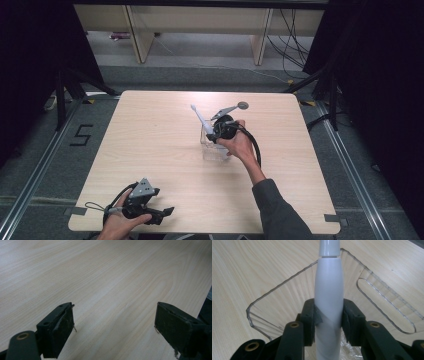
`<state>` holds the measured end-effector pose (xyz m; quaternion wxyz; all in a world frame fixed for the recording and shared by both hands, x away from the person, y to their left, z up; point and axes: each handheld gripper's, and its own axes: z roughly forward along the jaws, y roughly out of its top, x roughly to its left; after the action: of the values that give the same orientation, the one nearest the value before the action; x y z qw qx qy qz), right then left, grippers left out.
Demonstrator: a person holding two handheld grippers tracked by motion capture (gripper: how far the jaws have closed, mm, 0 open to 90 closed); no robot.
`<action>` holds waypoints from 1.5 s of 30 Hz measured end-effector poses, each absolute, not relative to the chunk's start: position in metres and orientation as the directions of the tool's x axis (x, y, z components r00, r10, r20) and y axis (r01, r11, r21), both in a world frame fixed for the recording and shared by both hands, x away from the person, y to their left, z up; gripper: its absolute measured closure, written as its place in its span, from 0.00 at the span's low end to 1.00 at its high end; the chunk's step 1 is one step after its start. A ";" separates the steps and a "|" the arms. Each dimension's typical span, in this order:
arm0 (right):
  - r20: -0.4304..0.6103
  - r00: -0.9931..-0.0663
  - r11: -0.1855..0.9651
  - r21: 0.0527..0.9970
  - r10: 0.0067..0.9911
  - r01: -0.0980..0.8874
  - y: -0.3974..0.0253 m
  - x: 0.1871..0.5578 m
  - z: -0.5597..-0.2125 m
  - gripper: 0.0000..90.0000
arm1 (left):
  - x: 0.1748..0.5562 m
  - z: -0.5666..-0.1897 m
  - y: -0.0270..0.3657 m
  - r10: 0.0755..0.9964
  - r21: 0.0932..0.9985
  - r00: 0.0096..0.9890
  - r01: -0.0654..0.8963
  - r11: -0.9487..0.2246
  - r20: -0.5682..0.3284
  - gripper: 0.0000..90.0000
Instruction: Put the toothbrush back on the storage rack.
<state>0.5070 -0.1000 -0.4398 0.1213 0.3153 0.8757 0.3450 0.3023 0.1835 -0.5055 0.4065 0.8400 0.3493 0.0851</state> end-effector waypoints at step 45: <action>0.015 -0.758 0.474 0.772 0.652 0.424 -0.126 0.486 -0.401 0.42 | 0.302 -0.505 0.183 0.653 0.748 0.745 0.511 -0.424 -0.139 0.17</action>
<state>0.4857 -0.1263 -0.4015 0.1420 0.3178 0.8467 0.4025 0.3023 0.1831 -0.5052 0.4098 0.8393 0.3465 0.0866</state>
